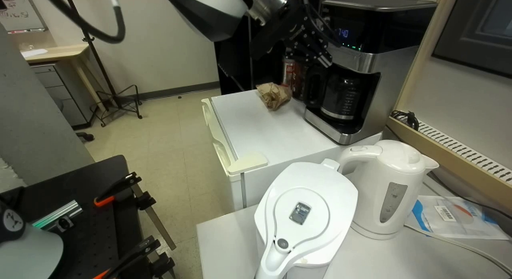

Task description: Press a button on the coffeemaker

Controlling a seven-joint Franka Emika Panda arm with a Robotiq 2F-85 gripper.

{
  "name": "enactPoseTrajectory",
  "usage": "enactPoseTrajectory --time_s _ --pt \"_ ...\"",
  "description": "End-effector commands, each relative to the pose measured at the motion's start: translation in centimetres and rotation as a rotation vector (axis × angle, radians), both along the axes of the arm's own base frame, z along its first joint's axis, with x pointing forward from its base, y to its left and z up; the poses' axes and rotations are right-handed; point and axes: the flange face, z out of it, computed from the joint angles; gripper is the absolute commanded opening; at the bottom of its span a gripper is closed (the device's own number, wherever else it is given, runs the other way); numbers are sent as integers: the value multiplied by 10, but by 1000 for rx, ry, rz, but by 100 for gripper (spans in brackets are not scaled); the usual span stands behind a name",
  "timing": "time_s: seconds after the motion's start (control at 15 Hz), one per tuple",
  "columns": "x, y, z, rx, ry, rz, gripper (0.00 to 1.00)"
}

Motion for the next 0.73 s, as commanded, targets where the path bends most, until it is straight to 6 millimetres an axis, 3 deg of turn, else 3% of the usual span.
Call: enactPoseTrajectory --time_s 0.0,0.33,0.67 --pt "-52 5 13 -94 -22 59 1" --pt "-99 6 25 -213 -88 143 1" --pt "-126 2 26 -266 -114 166 1"
